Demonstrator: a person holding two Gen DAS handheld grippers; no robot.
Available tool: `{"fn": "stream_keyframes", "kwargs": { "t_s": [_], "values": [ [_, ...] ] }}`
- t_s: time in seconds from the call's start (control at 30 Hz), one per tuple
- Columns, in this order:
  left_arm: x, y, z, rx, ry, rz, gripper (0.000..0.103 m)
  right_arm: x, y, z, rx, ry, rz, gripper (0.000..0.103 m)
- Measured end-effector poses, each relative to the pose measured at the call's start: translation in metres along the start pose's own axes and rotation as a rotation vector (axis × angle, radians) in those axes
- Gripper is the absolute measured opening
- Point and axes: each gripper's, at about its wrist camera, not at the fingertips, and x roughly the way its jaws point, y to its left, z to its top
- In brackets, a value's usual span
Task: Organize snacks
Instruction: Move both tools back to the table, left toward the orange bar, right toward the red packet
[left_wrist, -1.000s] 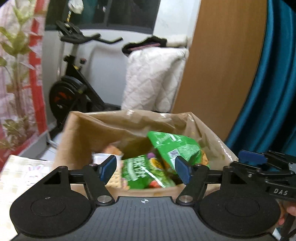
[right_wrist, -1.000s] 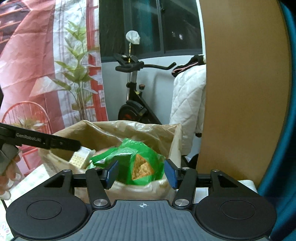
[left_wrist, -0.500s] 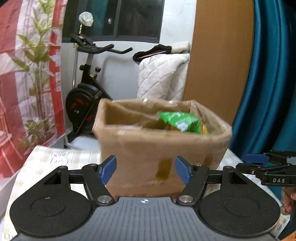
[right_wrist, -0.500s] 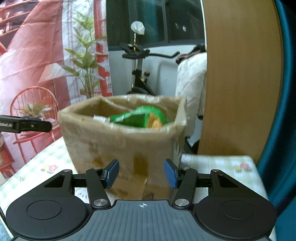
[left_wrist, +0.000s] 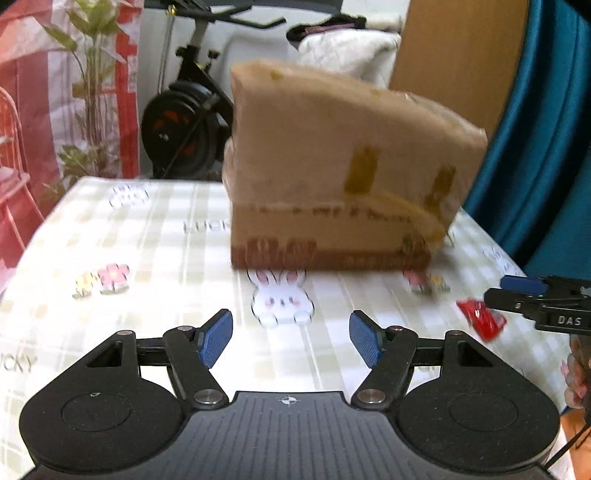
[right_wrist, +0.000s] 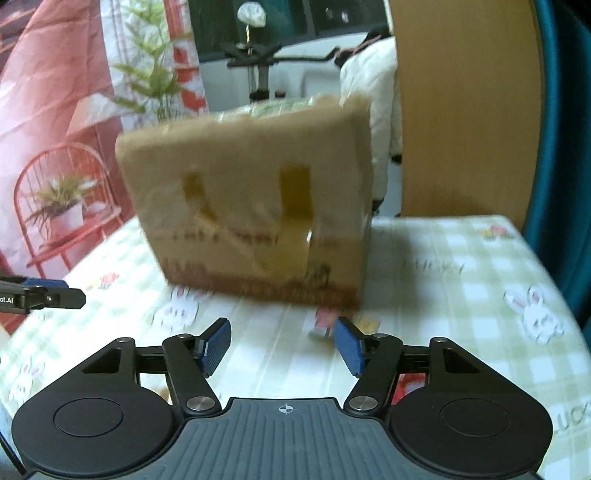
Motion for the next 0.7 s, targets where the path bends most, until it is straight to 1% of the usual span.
{"fn": "stream_keyframes", "kwargs": {
  "t_s": [0.13,0.2,0.33,0.47,0.53,0.7],
  "values": [
    [0.004,0.000,-0.008,-0.021,0.012,-0.029,0.072,0.005,0.004,-0.016,0.004,0.045,0.000,0.059],
    [0.004,-0.005,-0.018,-0.022,0.015,-0.052,0.072,0.007,0.008,-0.022,0.005,0.066,0.005,0.060],
    [0.010,-0.022,-0.043,0.024,0.059,-0.090,0.072,0.013,0.019,-0.034,-0.024,0.104,0.015,0.062],
    [0.021,-0.033,-0.057,0.083,0.116,-0.121,0.072,0.018,0.025,-0.042,-0.021,0.143,0.040,0.063],
    [0.027,-0.036,-0.062,0.100,0.140,-0.119,0.072,0.020,0.027,-0.044,-0.030,0.155,0.039,0.063],
    [0.036,-0.041,-0.068,0.129,0.166,-0.086,0.072,0.022,0.026,-0.046,-0.034,0.164,0.044,0.063]
  ]
}}
